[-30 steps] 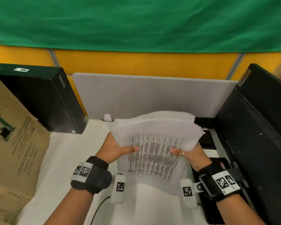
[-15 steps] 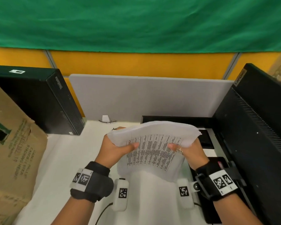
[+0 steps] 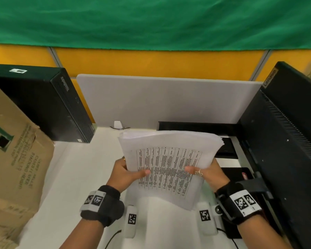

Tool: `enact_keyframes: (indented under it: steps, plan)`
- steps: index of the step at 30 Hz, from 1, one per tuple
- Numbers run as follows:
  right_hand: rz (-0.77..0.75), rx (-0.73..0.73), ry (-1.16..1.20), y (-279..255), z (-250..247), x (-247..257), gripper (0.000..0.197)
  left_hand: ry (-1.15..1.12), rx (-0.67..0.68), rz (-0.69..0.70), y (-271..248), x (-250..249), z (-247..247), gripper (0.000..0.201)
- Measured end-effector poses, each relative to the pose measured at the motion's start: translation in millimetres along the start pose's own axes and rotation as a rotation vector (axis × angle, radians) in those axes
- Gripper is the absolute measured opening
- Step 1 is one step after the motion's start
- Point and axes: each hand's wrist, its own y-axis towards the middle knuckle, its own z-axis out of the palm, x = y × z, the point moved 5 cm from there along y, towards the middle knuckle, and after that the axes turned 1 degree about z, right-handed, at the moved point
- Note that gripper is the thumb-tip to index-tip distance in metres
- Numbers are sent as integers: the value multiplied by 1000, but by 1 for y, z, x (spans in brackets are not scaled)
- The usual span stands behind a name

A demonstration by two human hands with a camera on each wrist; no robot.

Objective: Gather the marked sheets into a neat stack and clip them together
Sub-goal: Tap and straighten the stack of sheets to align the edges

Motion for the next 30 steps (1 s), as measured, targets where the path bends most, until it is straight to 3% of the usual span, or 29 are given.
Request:
enact_keyframes:
  steps: [5, 9, 12, 16, 19, 22, 26, 27, 30]
  plan:
    - [-36, -79, 42, -3, 10, 2, 64, -28, -77, 4, -7, 3, 5, 46]
    - [-118, 10, 57, -2, 10, 21, 47, -46, -62, 69, -5, -7, 0, 48]
    - [-58, 25, -35, 1, 13, 12, 42, -31, -51, -5, -3, 10, 1, 44]
    - [-145, -114, 13, -7, 7, 20, 42, -11, -8, -47, -2, 17, 7, 37]
    - [-368, -184, 132, -20, 3, 51, 49, -27, -4, -39, -5, 18, 8, 39]
    - [-497, -296, 37, -29, 6, 75, 63, 7, 49, -30, -9, 18, 14, 43]
    - [-415, -406, 13, -33, 11, 74, 31, 29, 91, -28, -12, 15, 17, 50]
    - [-372, -412, 38, -33, 9, 71, 33, 39, 96, -19, -13, 12, 16, 50]
    - [-322, -357, 125, -37, 8, 72, 69, 36, 94, 6, -13, 2, 16, 51]
